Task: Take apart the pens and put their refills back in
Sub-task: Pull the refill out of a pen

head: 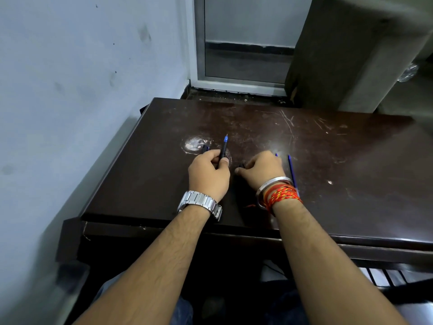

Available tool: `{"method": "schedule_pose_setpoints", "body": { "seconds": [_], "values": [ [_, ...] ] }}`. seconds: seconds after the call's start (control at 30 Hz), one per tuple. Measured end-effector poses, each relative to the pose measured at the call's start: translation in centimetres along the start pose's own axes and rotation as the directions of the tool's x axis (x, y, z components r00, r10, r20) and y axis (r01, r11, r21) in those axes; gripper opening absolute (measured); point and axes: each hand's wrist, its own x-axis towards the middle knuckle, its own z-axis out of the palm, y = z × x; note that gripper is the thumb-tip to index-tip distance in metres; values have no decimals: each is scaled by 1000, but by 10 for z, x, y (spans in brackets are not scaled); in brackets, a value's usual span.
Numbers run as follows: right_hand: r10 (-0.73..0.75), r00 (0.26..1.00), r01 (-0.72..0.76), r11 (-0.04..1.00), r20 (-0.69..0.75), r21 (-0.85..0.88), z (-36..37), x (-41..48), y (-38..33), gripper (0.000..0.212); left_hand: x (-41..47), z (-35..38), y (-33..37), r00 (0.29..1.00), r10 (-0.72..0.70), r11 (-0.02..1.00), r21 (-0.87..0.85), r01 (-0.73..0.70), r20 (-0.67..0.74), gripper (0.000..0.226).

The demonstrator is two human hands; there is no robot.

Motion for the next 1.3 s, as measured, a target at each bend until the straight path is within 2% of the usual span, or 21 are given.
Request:
{"method": "schedule_pose_setpoints", "body": {
  "seconds": [0.07,0.13,0.2,0.23,0.4,0.67,0.87,1.07,1.2,1.3],
  "values": [
    [-42,994,49,997,-102,65,-2,-3,-1,29,0,-1,-1,1000,4,1000,0,-4,4,14],
    [-55,976,109,960,-212,256,-3,-4,-5,31,-1,-1,-1,1000,29,999,35,-29,0,15],
    [-23,981,118,860,-193,497,-3,-5,-13,45,-3,-1,1,999,50,997,57,-50,11,16],
    [-19,986,107,828,-165,550,-1,-5,-15,47,-4,-1,3,998,57,997,58,-59,24,15],
    [-60,976,167,819,-208,550,8,-2,-12,21,-8,-2,8,987,160,984,77,-162,26,8],
    [-77,968,206,785,-237,585,5,-5,-15,28,-6,-3,8,957,288,953,105,-283,-33,10],
    [-156,947,278,839,-282,468,7,-4,-16,24,-7,-3,9,968,249,965,95,-245,-28,4],
    [-233,943,313,863,-239,396,4,-2,-18,29,-1,-4,7,969,247,960,132,-249,27,14],
    [-207,961,270,849,-184,453,7,-2,-20,27,-2,-6,6,967,253,957,136,-256,44,13],
    [-143,963,246,816,-229,523,10,-4,-21,29,-1,-8,6,965,261,952,157,-262,27,18]
  ]
}}
